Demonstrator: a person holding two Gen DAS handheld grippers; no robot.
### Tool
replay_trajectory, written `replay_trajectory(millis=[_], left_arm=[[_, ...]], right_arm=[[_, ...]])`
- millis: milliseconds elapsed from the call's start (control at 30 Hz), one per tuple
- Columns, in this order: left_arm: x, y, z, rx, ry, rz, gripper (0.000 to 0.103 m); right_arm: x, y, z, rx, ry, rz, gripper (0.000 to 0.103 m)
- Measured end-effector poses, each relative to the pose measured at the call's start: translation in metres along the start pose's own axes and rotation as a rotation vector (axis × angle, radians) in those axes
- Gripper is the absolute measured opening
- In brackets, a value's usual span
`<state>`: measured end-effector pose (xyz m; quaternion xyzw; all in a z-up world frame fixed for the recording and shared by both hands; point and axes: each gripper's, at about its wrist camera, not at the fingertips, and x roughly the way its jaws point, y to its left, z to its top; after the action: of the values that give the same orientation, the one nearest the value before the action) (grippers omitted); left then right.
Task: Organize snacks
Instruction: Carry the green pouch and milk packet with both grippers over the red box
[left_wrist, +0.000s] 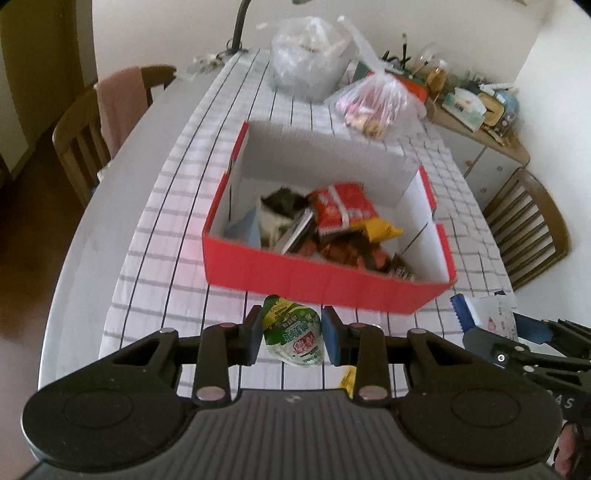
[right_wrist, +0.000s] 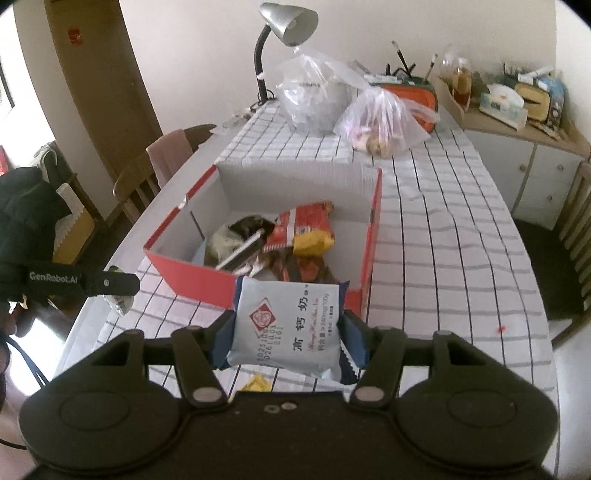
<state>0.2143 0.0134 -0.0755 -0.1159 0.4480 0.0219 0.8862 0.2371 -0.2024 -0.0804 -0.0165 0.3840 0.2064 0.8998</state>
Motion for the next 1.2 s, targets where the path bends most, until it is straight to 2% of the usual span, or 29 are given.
replay_trajectory(millis=[233,467,733,1000,1200], left_arm=[[0.000,-0.008,0.030,0.028,-0.047,0.018,0.033],[0.016,-0.010,0.059,0.040,-0.048,0.045,0.033],[0.046,-0.007,0.085,0.047,-0.022,0.072,0.033],[0.087,-0.003,0.100,0.036,0.043,0.094,0.033],[0.116,-0.002,0.111,0.045,0.085,0.118,0.033]], right_arm=[[0.011,0.000,0.023,-0.027,-0.021,-0.019,0.059],[0.032,0.000,0.045,-0.041,-0.017,-0.027,0.059],[0.071,-0.005,0.066,-0.042,0.019,-0.030,0.059],[0.114,-0.011,0.080,-0.027,0.082,-0.012,0.059],[0.147,-0.010,0.089,-0.073,0.136,-0.008,0.059]])
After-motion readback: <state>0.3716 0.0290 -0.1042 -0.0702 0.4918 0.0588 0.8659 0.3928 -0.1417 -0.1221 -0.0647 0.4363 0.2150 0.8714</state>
